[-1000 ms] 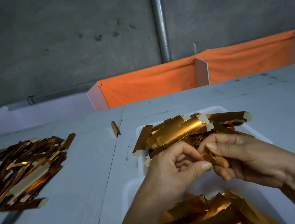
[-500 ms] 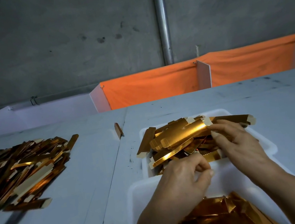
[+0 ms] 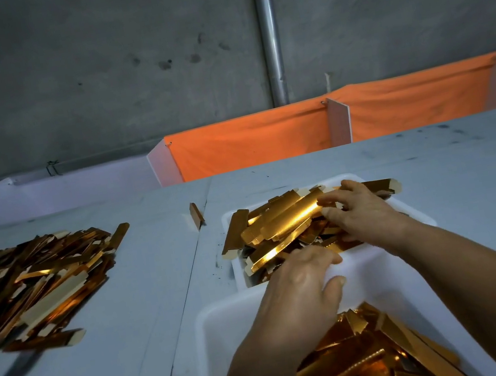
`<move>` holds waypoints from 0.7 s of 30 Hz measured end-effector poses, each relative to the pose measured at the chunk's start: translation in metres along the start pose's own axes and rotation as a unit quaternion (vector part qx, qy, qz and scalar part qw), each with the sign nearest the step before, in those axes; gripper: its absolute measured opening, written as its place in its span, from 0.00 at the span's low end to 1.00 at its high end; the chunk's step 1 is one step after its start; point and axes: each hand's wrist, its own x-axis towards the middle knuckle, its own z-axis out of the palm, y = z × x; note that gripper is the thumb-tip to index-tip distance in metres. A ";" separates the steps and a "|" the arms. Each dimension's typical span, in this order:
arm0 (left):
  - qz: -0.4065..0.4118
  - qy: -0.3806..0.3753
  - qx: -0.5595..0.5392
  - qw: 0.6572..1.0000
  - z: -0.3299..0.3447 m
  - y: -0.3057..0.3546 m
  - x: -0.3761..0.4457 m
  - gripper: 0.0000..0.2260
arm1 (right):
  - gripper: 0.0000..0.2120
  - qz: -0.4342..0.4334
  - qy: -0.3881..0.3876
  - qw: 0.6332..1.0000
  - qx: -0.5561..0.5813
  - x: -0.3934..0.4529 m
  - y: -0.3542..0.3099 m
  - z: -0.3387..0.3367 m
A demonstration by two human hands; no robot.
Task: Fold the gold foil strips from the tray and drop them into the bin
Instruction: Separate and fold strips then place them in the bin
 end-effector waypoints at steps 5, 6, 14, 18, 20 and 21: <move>-0.087 0.029 0.059 0.994 0.001 -0.005 0.002 0.22 | 0.13 0.009 -0.013 1.000 -0.008 0.003 0.002 -0.004; -0.114 0.010 0.072 0.991 0.000 -0.006 0.002 0.22 | 0.12 0.015 -0.003 1.000 0.001 0.001 0.005 -0.004; -0.074 -0.027 0.023 0.997 0.004 0.005 0.000 0.18 | 0.03 0.051 0.140 0.969 0.196 -0.012 0.014 -0.008; -0.046 -0.007 0.017 0.999 0.007 0.008 0.001 0.17 | 0.05 0.047 0.188 0.962 0.192 -0.022 0.011 -0.014; -0.051 0.058 0.002 0.997 0.003 0.010 0.001 0.17 | 0.08 0.023 0.207 0.952 0.223 -0.031 0.009 -0.019; -0.043 0.114 0.011 0.992 0.000 0.011 0.002 0.17 | 0.10 0.009 0.210 0.948 0.240 -0.037 0.008 -0.023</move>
